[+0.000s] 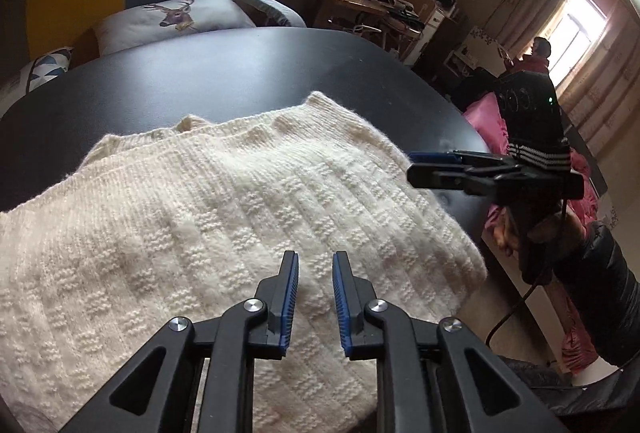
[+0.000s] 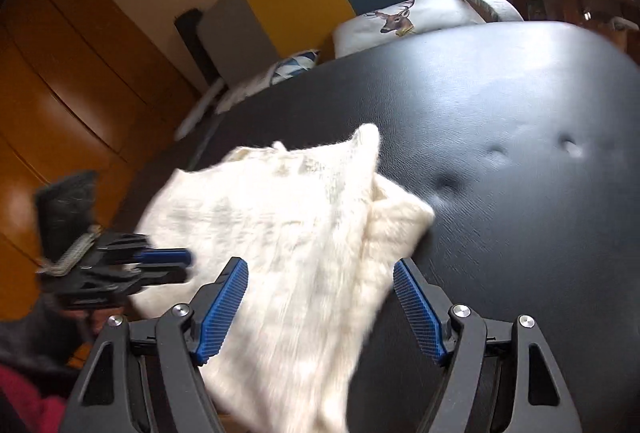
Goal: Fold clothes
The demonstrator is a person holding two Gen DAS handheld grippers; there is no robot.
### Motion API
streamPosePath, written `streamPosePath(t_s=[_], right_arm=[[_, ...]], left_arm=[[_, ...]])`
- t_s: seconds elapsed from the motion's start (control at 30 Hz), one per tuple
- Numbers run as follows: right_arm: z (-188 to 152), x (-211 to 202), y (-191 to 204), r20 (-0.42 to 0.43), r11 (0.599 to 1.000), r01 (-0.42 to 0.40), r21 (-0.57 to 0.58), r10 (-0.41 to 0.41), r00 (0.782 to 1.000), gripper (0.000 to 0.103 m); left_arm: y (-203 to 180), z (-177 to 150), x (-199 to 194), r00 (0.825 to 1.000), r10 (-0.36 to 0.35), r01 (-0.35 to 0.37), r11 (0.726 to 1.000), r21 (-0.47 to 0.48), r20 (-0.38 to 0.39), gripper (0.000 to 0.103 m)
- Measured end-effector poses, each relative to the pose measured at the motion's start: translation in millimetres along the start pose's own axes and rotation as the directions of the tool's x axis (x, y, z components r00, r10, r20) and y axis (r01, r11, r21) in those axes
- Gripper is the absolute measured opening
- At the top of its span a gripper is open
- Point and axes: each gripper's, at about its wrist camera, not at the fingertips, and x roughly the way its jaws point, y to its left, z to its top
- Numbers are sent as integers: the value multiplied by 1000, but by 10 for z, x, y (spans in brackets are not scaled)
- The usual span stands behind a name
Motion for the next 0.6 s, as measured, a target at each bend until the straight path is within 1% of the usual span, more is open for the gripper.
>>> streamPosePath(t_s=[0.03, 0.07, 0.1, 0.13, 0.17, 0.2, 0.23, 0.27, 0.33, 0.37, 0.4, 0.43, 0.5, 0.53, 0.6], right_arm=[[11, 103, 37, -27, 999, 38, -29, -39, 999, 20], [16, 189, 107, -44, 995, 72, -69, -75, 996, 11], [23, 207, 200, -41, 983, 128, -130, -134, 990, 11], [32, 206, 297, -30, 962, 190, -196, -200, 979, 11], [44, 178, 390, -4, 934, 255, -252, -265, 964, 10], [81, 102, 413, 27, 911, 304, -278, -309, 951, 10], [103, 64, 399, 45, 900, 336, -279, -337, 941, 10], [116, 72, 318, 42, 891, 365, -271, -368, 929, 10], [56, 261, 43, -45, 891, 390, -231, -410, 911, 9], [24, 252, -29, -24, 901, 381, -206, -394, 919, 9], [11, 223, -62, -16, 906, 376, -193, -387, 922, 9], [19, 200, -67, -17, 905, 382, -189, -391, 920, 9], [70, 102, -45, 6, 912, 377, -162, -381, 925, 11], [97, 49, -33, 20, 916, 373, -148, -374, 927, 13], [151, -56, -8, 47, 924, 363, -119, -360, 932, 14]], left_arm=[[78, -20, -4, 1000, 12, -12, 1000, -21, 6, 17], [110, -34, -15, 1000, 14, -13, 999, -33, 14, 17], [135, -46, -25, 1000, 13, -12, 999, -43, 23, 17], [160, -59, -36, 999, 13, -11, 999, -54, 31, 17], [185, -71, -47, 999, 13, -10, 998, -64, 40, 17], [210, -84, -58, 999, 13, -9, 997, -74, 49, 17], [235, -97, -69, 998, 13, -8, 996, -84, 58, 17], [260, -109, -80, 998, 13, -7, 995, -95, 66, 17], [311, -134, -101, 996, 14, -4, 993, -115, 84, 17], [336, -147, -112, 996, 14, -2, 992, -125, 92, 17], [361, -160, -123, 995, 15, -1, 991, -135, 101, 16], [386, -172, -134, 994, 15, 1, 989, -145, 110, 16], [436, -197, -156, 992, 17, 5, 986, -166, 127, 20], [461, -210, -167, 991, 17, 7, 984, -176, 135, 20], [484, -153, -292, 984, 59, -31, 987, -159, 171, 20]])
